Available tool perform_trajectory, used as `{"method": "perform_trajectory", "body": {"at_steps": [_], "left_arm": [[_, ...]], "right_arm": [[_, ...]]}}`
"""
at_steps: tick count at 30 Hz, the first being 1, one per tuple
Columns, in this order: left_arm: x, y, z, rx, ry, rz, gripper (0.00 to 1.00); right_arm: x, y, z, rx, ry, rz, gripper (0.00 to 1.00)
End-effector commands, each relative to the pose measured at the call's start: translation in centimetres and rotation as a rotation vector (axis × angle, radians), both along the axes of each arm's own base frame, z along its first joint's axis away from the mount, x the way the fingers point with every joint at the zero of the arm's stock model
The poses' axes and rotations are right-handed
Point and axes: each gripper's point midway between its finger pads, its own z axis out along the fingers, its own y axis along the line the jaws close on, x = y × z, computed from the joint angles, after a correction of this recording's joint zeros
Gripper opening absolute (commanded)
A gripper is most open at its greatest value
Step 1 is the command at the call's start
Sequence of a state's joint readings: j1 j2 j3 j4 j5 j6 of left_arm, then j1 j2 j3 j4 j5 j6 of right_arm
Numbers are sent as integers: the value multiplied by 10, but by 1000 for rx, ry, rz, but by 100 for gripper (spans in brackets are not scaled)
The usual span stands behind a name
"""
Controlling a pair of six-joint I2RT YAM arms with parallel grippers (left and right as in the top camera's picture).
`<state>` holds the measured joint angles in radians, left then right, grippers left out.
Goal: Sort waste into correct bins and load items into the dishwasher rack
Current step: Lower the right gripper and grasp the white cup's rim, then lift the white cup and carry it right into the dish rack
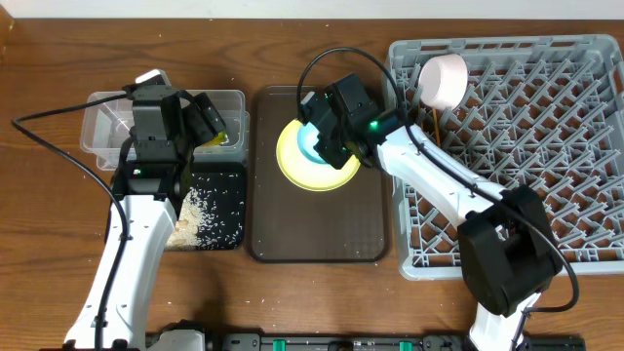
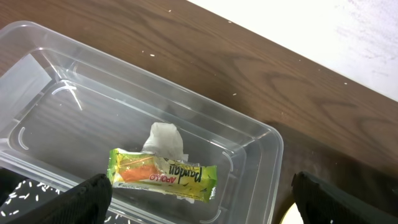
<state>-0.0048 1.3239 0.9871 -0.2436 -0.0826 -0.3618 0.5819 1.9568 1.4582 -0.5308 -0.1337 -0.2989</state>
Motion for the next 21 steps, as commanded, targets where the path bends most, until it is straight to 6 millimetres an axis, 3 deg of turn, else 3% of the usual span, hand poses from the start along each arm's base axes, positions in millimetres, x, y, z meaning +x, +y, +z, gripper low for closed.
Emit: {"method": "perform_trajectory", "body": {"at_steps": [1,6,12,16,21], "left_arm": [[2,3,9,15,-19,6,95],[2,3,9,15,-19,6,95],[2,3,9,15,-19,6,95],[2,3,9,15,-19,6,95],[2,3,9,15,-19,6,95]], "right_arm": [[-2,6,13,16,-29,12,1],[-5,11,41,88,-45,12,1],[-14,9,108,301,-48,31,1],[-14,-17,148,446,-15,-8,1],[-10,-63,172,640,104,-29,1]]}}
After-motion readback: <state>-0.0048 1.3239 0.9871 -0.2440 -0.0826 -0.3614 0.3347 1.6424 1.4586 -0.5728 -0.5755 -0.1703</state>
